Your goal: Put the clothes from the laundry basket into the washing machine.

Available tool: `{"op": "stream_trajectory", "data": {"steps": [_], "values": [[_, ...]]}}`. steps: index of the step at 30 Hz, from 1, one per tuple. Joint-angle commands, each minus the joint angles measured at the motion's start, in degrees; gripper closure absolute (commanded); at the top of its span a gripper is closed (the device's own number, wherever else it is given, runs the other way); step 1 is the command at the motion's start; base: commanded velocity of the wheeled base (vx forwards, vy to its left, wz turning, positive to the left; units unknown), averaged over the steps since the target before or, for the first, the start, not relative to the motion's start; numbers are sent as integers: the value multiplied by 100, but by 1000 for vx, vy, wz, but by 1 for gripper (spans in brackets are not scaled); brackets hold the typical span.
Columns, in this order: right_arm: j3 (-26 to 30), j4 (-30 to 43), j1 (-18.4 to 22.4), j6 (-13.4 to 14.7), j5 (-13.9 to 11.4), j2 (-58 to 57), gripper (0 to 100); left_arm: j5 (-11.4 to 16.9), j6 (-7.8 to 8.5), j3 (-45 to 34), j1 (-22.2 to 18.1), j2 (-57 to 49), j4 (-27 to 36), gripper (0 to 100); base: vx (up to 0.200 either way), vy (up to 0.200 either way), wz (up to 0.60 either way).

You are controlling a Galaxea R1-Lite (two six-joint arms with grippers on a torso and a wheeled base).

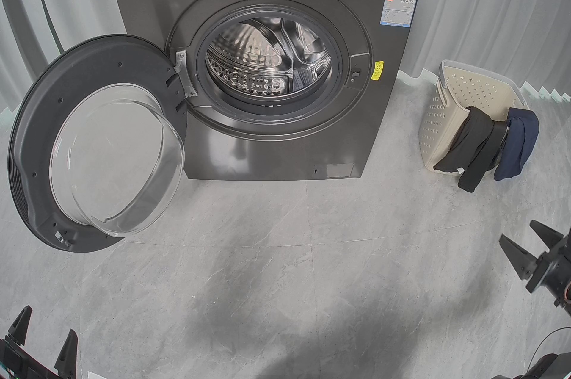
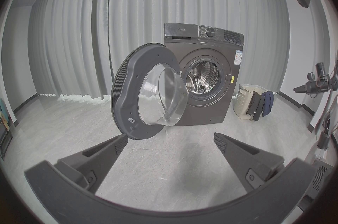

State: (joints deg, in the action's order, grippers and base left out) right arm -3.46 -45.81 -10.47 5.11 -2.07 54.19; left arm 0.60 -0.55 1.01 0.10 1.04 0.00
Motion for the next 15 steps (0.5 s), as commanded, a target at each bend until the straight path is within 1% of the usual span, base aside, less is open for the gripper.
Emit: {"op": "stream_trajectory", "data": {"steps": [1,4,6,7,8,12,15], "values": [[346,2533,713,-89,-74,-3503,0,2,2,-92,-1,-104,0,0,0,0,0],[346,3254,827,-115,-83,-4232,0,-7,2,-92,-1,-104,0,0,0,0,0],[346,3614,836,-133,-83,-4566,0,-7,2,-92,-1,-104,0,0,0,0,0],[346,4019,836,-177,-83,-4927,0,-7,11,-92,-1,-104,0,0,0,0,0],[346,4186,836,-203,-83,-5146,0,-7,11,-92,-1,-104,0,0,0,0,0],[346,4177,924,-203,-100,-5340,0,-7,11,-92,-1,-104,9,0,0,0,0],[346,4238,968,-168,-171,-5419,0,2,2,-92,-1,-104,0,0,0,0,0]]}}
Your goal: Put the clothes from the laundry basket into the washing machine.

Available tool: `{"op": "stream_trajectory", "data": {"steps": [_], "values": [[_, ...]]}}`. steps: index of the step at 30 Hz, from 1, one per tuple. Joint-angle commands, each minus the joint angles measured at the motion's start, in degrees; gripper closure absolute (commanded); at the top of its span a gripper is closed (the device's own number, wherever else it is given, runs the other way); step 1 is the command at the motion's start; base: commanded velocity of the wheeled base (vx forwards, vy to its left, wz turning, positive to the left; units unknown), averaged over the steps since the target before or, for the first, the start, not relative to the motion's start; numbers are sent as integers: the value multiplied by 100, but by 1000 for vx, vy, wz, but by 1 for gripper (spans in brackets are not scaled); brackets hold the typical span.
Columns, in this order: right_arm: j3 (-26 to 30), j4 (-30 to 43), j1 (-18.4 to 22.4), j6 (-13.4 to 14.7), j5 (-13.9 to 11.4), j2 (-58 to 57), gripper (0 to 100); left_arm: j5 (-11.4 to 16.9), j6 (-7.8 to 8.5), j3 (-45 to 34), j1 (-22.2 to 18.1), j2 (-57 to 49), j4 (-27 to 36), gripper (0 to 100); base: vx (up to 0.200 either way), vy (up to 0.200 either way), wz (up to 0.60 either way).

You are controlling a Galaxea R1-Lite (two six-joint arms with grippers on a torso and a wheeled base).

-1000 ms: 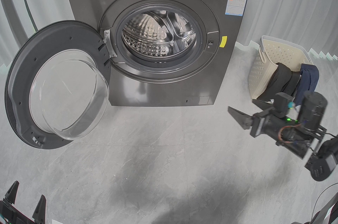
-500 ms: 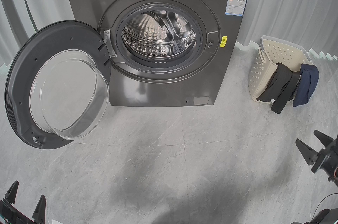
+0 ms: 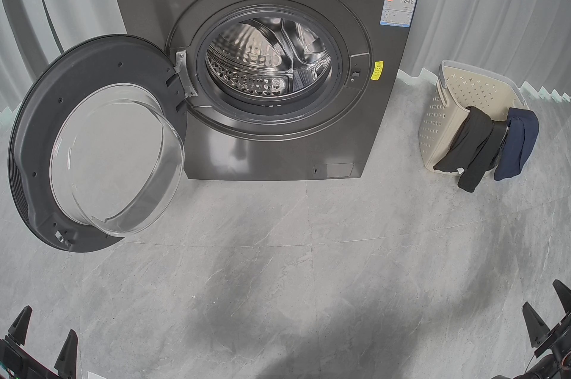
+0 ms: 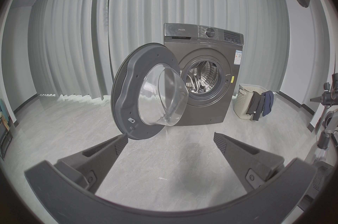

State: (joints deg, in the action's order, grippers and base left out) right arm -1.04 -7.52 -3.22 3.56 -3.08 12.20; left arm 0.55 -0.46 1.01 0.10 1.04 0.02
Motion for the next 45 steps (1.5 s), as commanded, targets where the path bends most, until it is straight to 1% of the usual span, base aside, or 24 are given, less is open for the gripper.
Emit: {"op": "stream_trajectory", "data": {"steps": [1,4,7,9,10,12,14,17,19,22,25,30,40,45], "values": [[104,418,252,-22,-78,-1220,0,7,-6,-92,-1,-104,6,0,0,0,0],[104,453,243,-66,-78,-1220,0,7,-15,-92,-1,-104,-2,0,0,0,0],[95,462,252,-127,54,-1220,0,-2,-15,-92,-1,-104,-2,0,200,0,0],[95,787,260,-286,352,-1194,0,-11,-33,-92,-1,-104,-2,0,200,0,0],[16,1033,260,-277,423,-1176,0,-11,-33,-92,-1,-104,-2,0,200,0,0],[-46,1095,260,-330,344,-1132,0,-11,-42,-92,-1,-104,-2,0,200,0,0],[-46,1095,252,-374,326,-1150,0,-11,-42,-92,-1,-104,-2,0,200,0,0],[-28,1077,252,-321,282,-1185,0,-11,-24,-92,-1,-104,-2,0,200,0,0],[-37,1077,252,-347,273,-1185,0,-11,-15,-92,-1,-104,-2,0,200,0,0],[-28,1077,260,-347,273,-1185,0,-2,-24,-92,-1,-104,-2,0,0,0,0],[-28,1077,252,-347,273,-1185,0,-11,2,-92,-1,-104,-2,0,0,0,0],[-28,1077,252,-347,273,-1185,0,-11,-42,-92,-1,-104,-2,0,0,-200,0],[-28,1077,252,-347,273,-1185,0,-11,-42,-92,-1,-104,-2,0,0,-200,0],[-28,1077,252,-347,273,-1185,0,-11,-6,-92,-1,-104,-2,0,0,-200,0]]}}
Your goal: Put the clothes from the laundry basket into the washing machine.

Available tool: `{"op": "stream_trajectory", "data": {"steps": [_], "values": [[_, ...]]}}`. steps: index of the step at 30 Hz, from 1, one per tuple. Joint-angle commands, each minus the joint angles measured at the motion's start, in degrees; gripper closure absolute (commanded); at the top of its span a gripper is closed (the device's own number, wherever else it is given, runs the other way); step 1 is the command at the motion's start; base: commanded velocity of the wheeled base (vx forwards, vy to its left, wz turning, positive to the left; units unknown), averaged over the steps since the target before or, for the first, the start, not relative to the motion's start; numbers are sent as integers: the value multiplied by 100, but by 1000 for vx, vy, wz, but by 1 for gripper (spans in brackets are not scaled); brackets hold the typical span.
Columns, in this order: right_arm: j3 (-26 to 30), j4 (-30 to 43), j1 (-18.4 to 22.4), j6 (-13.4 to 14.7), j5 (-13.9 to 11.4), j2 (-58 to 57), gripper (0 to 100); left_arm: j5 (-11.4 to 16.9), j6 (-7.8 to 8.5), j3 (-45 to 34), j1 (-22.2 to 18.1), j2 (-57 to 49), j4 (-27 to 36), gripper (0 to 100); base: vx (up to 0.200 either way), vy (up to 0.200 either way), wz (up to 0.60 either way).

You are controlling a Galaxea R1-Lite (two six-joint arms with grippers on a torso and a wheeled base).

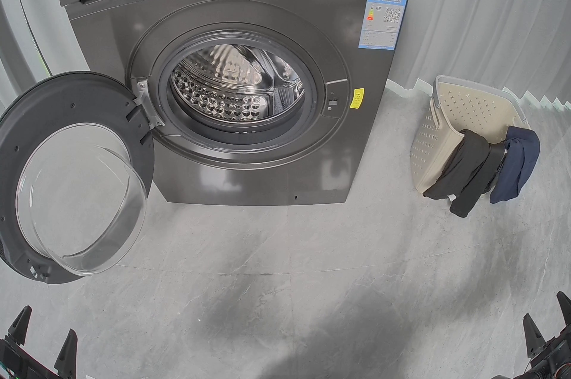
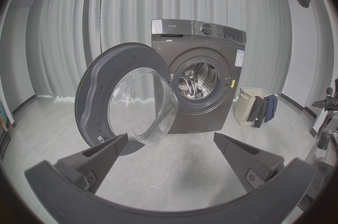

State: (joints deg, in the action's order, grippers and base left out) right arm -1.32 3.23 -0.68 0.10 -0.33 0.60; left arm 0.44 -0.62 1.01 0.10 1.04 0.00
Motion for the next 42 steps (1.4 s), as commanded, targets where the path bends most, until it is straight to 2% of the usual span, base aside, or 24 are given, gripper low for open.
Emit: {"op": "stream_trajectory", "data": {"steps": [1,42], "values": [[-9,2,-2,-1,-2,-25,0,0,18,-92,-1,-104,0,0,0,-200,0],[0,2,-2,-1,-2,-25,0,-9,-17,-92,-1,-104,0,0,0,-200,0]]}}
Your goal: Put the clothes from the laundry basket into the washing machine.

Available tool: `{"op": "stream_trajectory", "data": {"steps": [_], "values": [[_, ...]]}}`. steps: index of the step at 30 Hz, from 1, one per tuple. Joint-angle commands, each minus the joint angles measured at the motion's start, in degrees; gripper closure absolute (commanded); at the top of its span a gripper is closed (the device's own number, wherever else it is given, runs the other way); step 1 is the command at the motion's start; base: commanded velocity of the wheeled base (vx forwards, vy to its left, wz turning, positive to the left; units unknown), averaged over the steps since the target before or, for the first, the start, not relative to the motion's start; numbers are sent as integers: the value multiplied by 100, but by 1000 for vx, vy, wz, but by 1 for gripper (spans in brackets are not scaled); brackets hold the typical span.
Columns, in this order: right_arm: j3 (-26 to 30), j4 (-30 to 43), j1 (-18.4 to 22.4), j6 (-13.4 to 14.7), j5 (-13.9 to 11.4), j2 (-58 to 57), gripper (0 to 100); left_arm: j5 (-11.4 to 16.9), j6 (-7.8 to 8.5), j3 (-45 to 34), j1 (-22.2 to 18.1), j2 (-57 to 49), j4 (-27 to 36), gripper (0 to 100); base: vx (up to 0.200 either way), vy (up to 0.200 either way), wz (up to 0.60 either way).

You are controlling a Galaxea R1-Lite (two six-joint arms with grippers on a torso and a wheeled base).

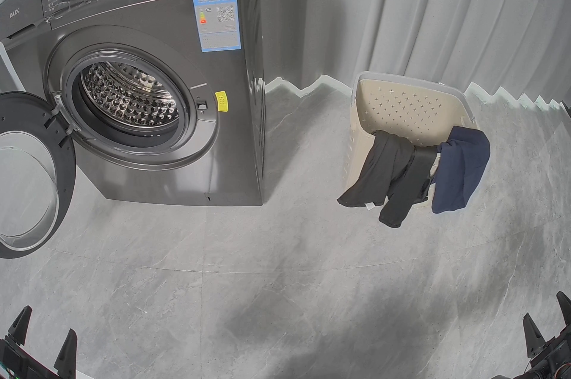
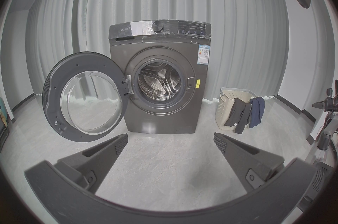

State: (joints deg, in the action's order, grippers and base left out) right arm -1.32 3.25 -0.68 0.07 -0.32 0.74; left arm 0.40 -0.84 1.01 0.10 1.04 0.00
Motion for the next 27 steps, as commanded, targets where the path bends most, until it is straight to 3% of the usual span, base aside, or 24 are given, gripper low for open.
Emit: {"op": "stream_trajectory", "data": {"steps": [1,7,19,27], "values": [[0,0,-2,1,-3,-39,0,4,5,-92,-1,-104,0,0,0,-200,0],[0,0,-2,1,-3,-39,0,4,5,-92,-1,-104,0,0,0,-200,0],[0,0,-2,1,-3,-39,0,4,-4,-92,-1,-104,0,0,0,0,0],[0,0,-2,1,-3,-39,0,4,-13,-92,-1,-104,0,0,200,0,0]]}}
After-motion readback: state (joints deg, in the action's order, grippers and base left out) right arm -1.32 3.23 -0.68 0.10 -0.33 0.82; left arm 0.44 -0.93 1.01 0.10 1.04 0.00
